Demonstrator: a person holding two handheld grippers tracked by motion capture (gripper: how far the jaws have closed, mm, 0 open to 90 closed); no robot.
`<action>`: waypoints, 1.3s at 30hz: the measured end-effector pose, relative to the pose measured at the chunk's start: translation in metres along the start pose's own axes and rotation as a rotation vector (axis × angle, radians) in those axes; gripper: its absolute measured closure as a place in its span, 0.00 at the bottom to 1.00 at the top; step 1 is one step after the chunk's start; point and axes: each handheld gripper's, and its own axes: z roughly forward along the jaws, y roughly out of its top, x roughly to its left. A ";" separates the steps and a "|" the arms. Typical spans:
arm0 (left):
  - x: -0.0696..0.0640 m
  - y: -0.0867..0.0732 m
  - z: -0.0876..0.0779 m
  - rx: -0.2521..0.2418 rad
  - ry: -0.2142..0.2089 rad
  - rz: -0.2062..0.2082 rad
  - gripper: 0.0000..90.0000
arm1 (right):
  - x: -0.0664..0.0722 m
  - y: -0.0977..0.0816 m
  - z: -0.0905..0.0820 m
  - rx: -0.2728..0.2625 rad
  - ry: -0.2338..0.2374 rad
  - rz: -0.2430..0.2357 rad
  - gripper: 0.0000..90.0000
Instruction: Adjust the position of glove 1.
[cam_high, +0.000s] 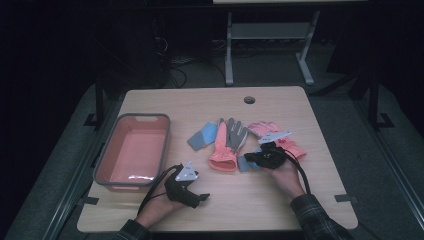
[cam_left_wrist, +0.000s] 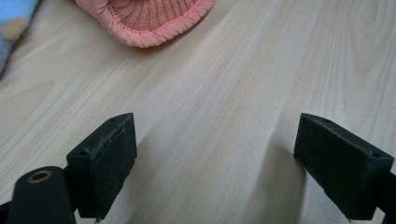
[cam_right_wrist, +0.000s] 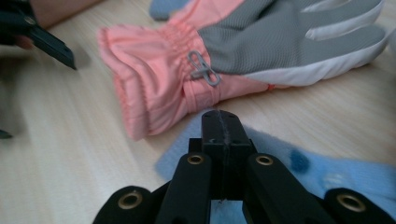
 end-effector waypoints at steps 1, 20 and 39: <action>0.000 0.000 0.001 -0.002 0.001 -0.002 0.14 | 0.000 -0.001 0.004 0.008 -0.001 0.000 1.00; -0.001 0.000 0.000 -0.001 0.007 -0.005 0.14 | 0.021 -0.019 -0.005 0.065 0.029 -0.038 1.00; -0.001 0.000 -0.001 0.003 0.007 -0.007 0.14 | 0.060 -0.025 -0.003 0.090 0.107 -0.112 1.00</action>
